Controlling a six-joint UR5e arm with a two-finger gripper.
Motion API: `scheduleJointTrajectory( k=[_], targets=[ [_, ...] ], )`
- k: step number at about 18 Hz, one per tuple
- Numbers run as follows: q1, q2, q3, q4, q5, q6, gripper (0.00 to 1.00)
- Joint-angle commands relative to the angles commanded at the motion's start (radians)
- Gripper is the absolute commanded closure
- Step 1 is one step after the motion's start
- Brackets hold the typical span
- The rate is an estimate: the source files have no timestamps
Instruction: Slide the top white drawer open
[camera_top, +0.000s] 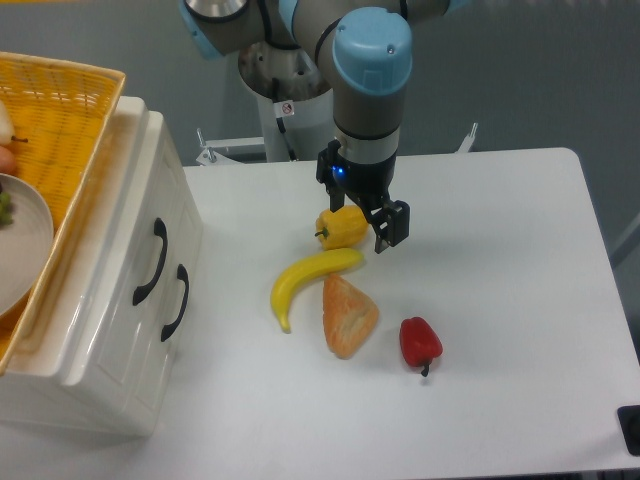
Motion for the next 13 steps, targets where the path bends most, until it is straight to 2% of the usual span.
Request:
scheduleJointTrajectory(
  k=[13],
  targets=[
    [-0.006, 0.002, -0.012, -0.003, 0.006, -0.023, 0.0]
  ],
)
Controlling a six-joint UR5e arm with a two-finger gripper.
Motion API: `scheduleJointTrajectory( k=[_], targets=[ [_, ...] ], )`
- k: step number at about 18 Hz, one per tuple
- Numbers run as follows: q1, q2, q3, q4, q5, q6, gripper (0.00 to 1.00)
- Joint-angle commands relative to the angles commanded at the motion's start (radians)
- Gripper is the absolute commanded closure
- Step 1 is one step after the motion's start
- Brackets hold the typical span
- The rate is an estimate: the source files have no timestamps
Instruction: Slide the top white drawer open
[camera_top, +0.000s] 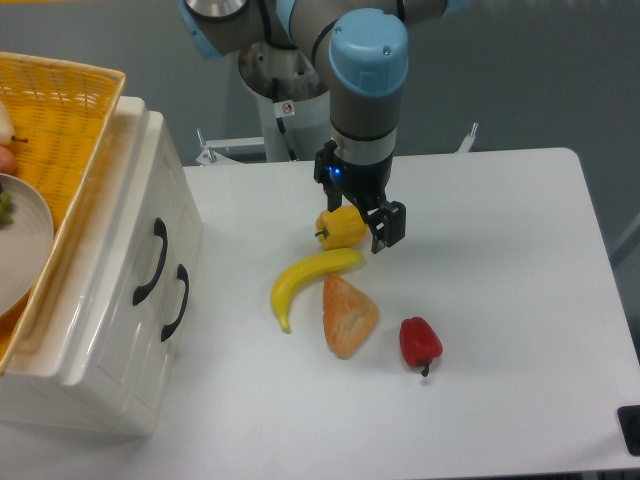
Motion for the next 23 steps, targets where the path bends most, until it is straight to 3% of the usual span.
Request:
scheduleJointTrajectory(
  k=[4, 8, 23],
  targets=[
    [-0.002, 0.006, -0.002, 0.0, -0.011, -0.083, 0.0],
    [-0.028, 0.0, 0.0, 0.006, -0.009, -0.261, 0.0],
    [-0.04, 0.002, -0.02, 0.011, 0.002, -0.308, 0.0]
  ],
)
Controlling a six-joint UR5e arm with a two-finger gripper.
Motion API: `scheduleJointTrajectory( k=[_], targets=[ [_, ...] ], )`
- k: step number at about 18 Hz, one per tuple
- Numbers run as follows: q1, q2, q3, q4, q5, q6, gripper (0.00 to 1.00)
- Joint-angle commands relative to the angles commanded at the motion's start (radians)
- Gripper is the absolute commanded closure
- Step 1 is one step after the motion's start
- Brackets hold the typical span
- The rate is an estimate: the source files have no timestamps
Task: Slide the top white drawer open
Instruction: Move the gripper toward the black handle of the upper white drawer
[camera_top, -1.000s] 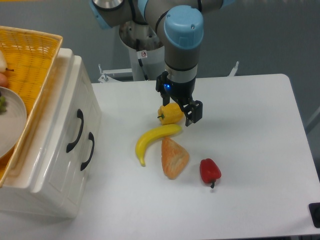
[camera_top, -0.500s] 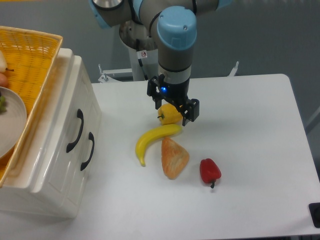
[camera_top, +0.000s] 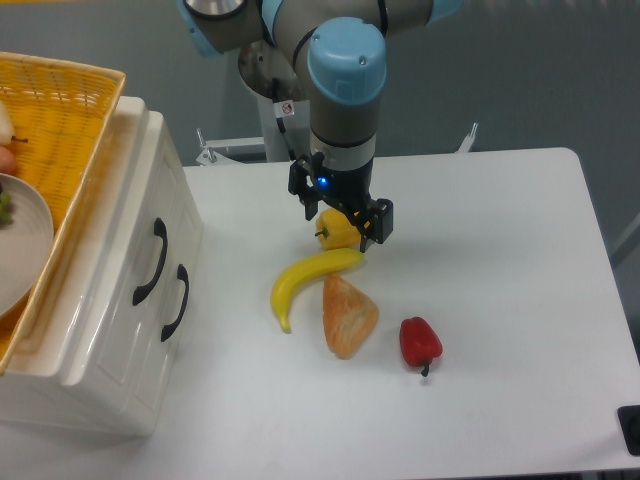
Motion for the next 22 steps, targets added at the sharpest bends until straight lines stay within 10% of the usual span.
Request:
scheduleJointTrajectory(
  k=[8, 22],
  targets=[
    [-0.052, -0.025, 0.006, 0.0, -0.032, -0.317, 0.0],
    [-0.067, -0.063, 0.037, 0.003, -0.218, -0.476, 0.0]
  ],
)
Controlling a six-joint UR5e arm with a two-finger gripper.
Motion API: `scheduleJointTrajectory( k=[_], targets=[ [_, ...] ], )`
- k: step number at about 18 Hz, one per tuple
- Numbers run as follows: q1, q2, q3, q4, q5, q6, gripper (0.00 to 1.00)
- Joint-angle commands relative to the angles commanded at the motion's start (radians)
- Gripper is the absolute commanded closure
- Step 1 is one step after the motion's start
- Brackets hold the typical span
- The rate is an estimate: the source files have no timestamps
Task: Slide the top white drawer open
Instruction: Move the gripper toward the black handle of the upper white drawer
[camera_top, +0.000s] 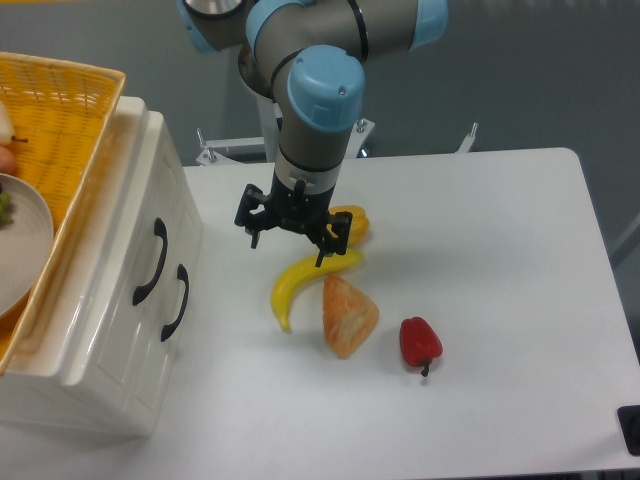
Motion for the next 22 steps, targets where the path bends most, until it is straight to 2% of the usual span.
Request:
scheduleJointTrajectory(
  k=[5, 10, 18, 22],
  targets=[
    [-0.032, -0.029, 0.044, 0.0, 0.009, -0.103, 0.0],
    [-0.066, -0.038, 0.051, -0.002, 0.008, -0.215, 0.0],
    [-0.091, -0.054, 0.064, -0.003, -0.034, -0.244, 0.0],
    [-0.103, -0.061, 0.064, -0.024, -0.043, -0.247, 0.0]
  ],
)
